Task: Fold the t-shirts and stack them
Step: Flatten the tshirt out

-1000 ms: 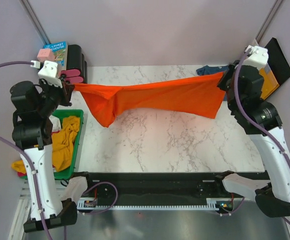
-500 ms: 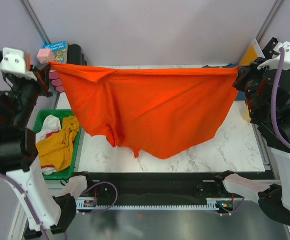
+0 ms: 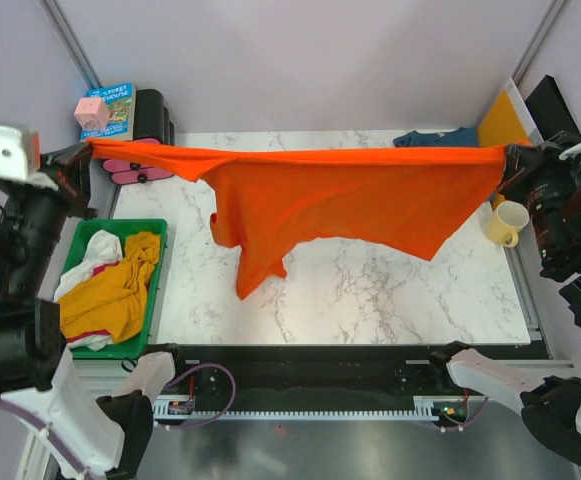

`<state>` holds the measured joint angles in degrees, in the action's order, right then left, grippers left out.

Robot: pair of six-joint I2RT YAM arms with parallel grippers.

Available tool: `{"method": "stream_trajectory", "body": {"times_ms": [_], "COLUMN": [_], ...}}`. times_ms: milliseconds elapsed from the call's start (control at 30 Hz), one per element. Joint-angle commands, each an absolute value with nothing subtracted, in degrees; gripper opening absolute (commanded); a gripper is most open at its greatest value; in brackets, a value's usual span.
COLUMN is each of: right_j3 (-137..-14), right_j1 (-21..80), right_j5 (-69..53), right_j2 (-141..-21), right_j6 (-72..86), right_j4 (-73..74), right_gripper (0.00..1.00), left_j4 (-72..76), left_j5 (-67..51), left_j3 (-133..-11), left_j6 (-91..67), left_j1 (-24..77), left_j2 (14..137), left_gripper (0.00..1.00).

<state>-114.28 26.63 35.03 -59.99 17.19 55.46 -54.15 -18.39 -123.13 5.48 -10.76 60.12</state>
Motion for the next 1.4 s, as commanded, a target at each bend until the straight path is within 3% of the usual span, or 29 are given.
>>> {"method": "stream_trajectory", "body": {"times_ms": [0,333,600,767,867,1100,1367], "right_j3": [-109.71,-96.43,-89.21,-97.01,-103.43,-113.28,-115.57], "right_j1": [26.10,26.10,24.26,23.20,23.38,26.18,32.42], "right_j5": [41.04,39.90,38.94,38.76,36.31,36.73,37.44], "right_j2": [-59.15,-58.44,-69.94,-79.96,-81.21,-78.75,-73.49], "right_j6": [17.31,19.60,22.15,19.17,16.98,10.30,9.14], "right_j4": [58.01,50.73,38.25,34.63,34.54,35.51,37.00], "right_gripper": [0.00,0.00,0.00,0.00,0.00,0.00,0.00], "left_j4": [-53.53,-49.31,-32.63,-32.17,-32.34,-33.31,-36.38], "left_j5": [-13.89,-12.22,-9.59,-7.39,-8.17,-13.18,-10.82], "left_j3": [-119.20,-110.40,-100.54,-111.95,-119.43,-128.66,-130.43], "left_j6": [3.08,1.50,1.58,-1.04,-3.33,-7.21,-1.85], "left_j1": [-11.34,-11.34,-11.34,-11.34,-11.77,-12.22,-12.57], "left_j2": [58.01,58.97,67.84,80.13,81.04,75.43,65.22], "left_gripper": [0.02,0.02,0.02,0.02,0.02,0.02,0.02]}}
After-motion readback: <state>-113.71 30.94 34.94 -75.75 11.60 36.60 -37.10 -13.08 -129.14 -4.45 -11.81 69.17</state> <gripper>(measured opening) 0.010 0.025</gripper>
